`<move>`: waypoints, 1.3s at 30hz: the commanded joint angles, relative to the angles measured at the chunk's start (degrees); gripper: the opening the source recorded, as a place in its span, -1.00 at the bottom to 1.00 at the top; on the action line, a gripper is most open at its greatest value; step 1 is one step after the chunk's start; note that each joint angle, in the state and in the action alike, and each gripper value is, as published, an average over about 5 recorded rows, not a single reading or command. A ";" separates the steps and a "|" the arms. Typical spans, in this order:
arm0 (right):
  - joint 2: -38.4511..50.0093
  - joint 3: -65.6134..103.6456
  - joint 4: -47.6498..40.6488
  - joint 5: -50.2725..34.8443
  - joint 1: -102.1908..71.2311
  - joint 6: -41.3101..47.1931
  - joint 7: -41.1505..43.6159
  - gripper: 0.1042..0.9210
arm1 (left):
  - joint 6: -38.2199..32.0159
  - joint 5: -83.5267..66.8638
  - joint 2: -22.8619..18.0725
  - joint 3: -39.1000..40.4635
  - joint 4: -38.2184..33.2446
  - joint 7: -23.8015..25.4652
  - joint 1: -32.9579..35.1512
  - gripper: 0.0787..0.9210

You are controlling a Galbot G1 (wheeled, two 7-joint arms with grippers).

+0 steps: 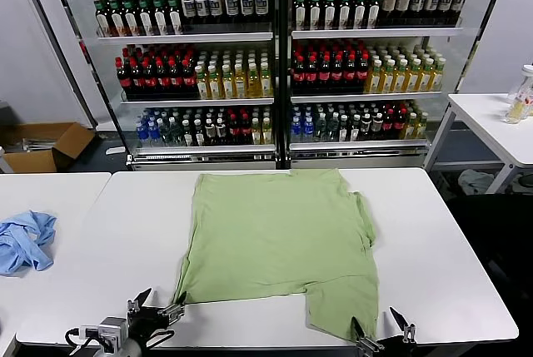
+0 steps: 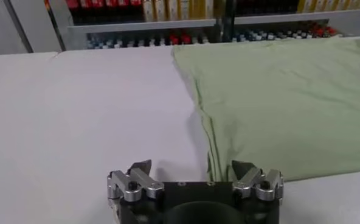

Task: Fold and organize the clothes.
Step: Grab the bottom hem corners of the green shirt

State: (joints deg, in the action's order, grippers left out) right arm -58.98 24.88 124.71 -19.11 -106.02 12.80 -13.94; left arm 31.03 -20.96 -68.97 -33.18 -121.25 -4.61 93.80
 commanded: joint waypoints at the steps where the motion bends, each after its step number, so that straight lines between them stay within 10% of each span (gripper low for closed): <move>1: -0.10 -0.49 -0.41 -0.90 0.78 0.23 -0.09 0.76 | 0.66 1.19 -0.22 0.37 0.95 -0.18 -0.72 0.77; 9: 0.10 -1.41 -0.70 -3.73 1.11 1.35 -0.22 0.39 | 0.40 1.71 -0.28 0.72 1.13 0.59 -0.14 0.70; 28: 0.50 -1.39 -0.02 -7.61 1.98 1.19 1.13 -0.91 | -3.90 1.86 -0.80 1.72 1.44 3.29 -0.01 -0.58; 39: 3.83 7.13 7.68 -13.87 -1.24 1.99 6.99 -0.99 | -7.50 -0.30 0.93 0.18 -3.78 3.66 4.66 -0.99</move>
State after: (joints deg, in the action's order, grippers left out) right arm -56.17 27.78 128.56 -29.65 -105.90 14.77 -9.30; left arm 26.60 -19.72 -69.02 -32.08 -121.17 -1.53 95.06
